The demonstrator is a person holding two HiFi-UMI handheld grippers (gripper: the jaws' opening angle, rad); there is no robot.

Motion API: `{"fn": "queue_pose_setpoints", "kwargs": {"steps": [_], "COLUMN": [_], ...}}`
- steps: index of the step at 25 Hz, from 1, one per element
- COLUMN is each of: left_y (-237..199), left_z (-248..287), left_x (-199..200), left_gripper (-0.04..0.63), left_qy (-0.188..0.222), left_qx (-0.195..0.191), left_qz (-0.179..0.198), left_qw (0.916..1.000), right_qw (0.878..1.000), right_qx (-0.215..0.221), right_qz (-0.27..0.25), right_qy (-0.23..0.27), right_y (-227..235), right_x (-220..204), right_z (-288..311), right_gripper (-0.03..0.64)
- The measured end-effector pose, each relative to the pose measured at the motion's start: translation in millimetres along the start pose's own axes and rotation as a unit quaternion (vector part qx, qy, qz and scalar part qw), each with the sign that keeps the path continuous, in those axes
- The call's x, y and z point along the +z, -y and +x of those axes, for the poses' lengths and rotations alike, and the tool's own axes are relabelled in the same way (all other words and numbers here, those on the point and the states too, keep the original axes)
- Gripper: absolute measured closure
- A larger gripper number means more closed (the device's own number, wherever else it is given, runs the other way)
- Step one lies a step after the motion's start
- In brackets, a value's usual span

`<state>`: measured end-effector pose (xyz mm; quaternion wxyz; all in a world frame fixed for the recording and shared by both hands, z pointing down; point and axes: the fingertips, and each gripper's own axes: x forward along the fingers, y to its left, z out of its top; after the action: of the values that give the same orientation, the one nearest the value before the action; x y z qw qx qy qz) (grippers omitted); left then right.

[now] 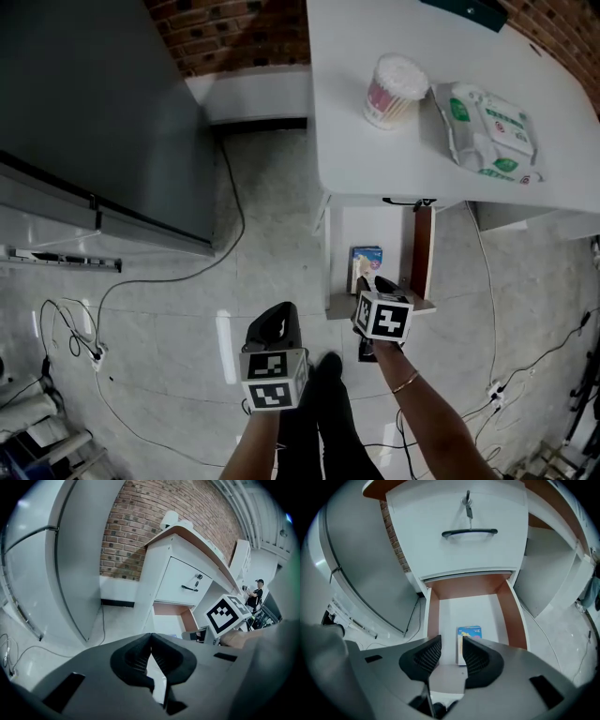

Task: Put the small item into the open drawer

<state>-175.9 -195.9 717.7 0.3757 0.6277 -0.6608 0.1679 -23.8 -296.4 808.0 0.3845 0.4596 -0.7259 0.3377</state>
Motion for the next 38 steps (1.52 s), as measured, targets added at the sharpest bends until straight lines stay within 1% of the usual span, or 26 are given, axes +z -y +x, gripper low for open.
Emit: {"fn": "queue_pose_setpoints", "kwargs": {"steps": [4, 7, 13, 18, 21, 25, 29, 35, 38], "left_y": [11, 20, 37, 52, 63, 78, 96, 132, 146], "left_z": [-11, -22, -48, -82, -108, -140, -171, -220, -244], "left_x": [6, 12, 25, 39, 52, 68, 82, 99, 104], "left_gripper": [0.574, 0.574, 0.574, 0.574, 0.574, 0.574, 0.574, 0.574, 0.574], "left_qy": [0.003, 0.006, 0.012, 0.014, 0.020, 0.029, 0.038, 0.050, 0.055], "left_qx": [-0.010, -0.017, -0.030, -0.042, -0.050, -0.061, -0.072, -0.100, -0.111], "left_qz": [0.006, 0.018, 0.039, 0.055, 0.063, 0.079, 0.096, 0.122, 0.132], "left_qw": [0.9999, 0.9997, 0.9987, 0.9975, 0.9966, 0.9946, 0.9920, 0.9862, 0.9835], "right_qw": [1.000, 0.999, 0.995, 0.991, 0.988, 0.985, 0.981, 0.978, 0.974], "right_qx": [0.014, 0.028, 0.062, 0.081, 0.084, 0.085, 0.090, 0.088, 0.091], "right_qz": [0.013, 0.022, 0.019, 0.025, 0.031, 0.035, 0.046, 0.044, 0.052], "right_qy": [0.021, 0.038, 0.076, 0.107, 0.123, 0.147, 0.164, 0.186, 0.201], "right_y": [-6, -12, -31, -44, -48, -50, -46, -43, -41], "right_x": [0, -1, 7, 15, 16, 19, 22, 21, 21], "right_z": [-34, -64, -129, -194, -236, -287, -334, -405, -435], "right_gripper": [0.471, 0.479, 0.505, 0.526, 0.546, 0.549, 0.566, 0.601, 0.607]}}
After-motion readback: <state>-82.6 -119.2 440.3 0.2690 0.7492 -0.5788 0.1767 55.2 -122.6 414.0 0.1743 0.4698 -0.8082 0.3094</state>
